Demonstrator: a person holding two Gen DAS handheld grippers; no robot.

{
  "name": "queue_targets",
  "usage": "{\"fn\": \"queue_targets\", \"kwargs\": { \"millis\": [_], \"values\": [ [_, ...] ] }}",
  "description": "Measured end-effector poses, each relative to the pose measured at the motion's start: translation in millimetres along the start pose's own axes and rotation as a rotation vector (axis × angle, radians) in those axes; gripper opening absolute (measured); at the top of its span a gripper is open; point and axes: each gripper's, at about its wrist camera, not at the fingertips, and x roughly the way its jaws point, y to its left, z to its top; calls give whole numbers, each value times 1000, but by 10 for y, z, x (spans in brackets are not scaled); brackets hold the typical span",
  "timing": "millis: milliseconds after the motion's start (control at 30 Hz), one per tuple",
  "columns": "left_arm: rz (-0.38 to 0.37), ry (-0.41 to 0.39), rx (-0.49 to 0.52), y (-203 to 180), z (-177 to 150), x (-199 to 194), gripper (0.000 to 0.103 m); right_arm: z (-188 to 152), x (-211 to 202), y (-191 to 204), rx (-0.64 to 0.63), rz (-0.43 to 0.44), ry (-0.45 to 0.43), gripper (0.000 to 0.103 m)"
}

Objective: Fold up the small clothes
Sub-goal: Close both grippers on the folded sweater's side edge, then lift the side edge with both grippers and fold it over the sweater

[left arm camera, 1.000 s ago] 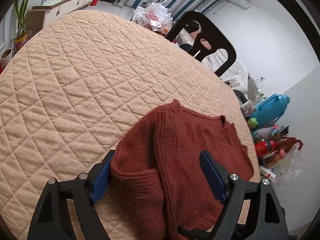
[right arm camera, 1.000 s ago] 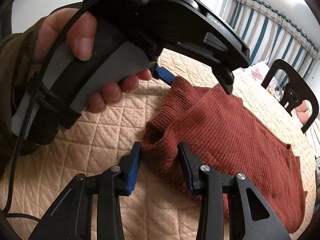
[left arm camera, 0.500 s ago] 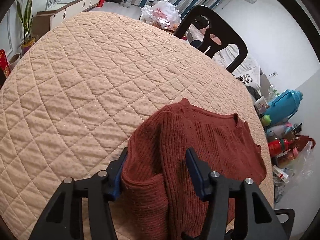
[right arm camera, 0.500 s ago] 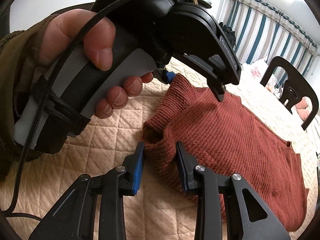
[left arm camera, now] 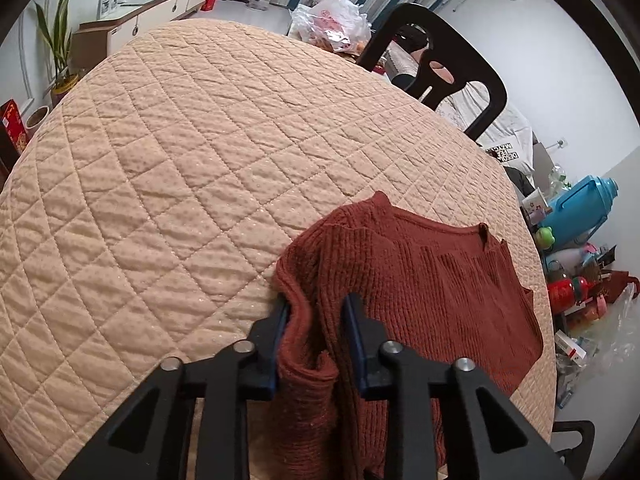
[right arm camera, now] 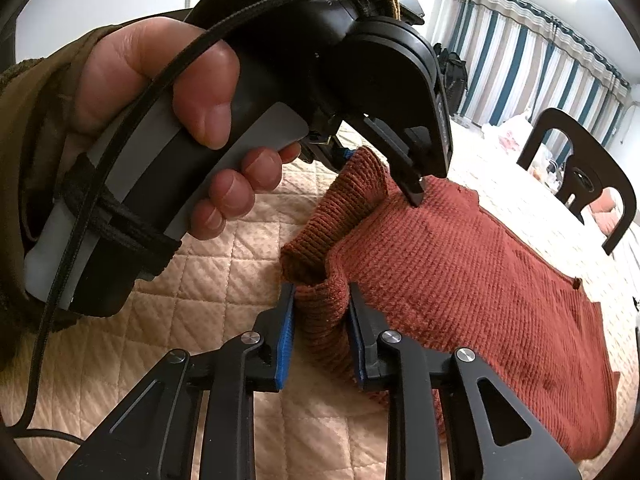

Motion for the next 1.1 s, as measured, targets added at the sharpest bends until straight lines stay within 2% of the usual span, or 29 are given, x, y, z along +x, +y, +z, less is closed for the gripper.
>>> {"fn": "queue_targets", "kwargs": {
  "millis": [67, 167, 433, 700, 1100],
  "values": [
    [2, 1, 4, -21, 7, -4, 17, 1, -5, -12, 5, -2, -3, 20],
    [16, -2, 7, -58, 15, -10, 15, -5, -20, -48, 20, -1, -12, 16],
    [5, -19, -4, -108, 25, -83, 14, -5, -89, -164, 46, 8, -44, 13],
    [7, -49, 25, -319, 75, -238, 14, -10, -296, -306, 89, -1, -105, 12],
    [-41, -91, 58, -907, 180, -292, 14, -118, -680, -855, 220, -42, -192, 12]
  ]
}}
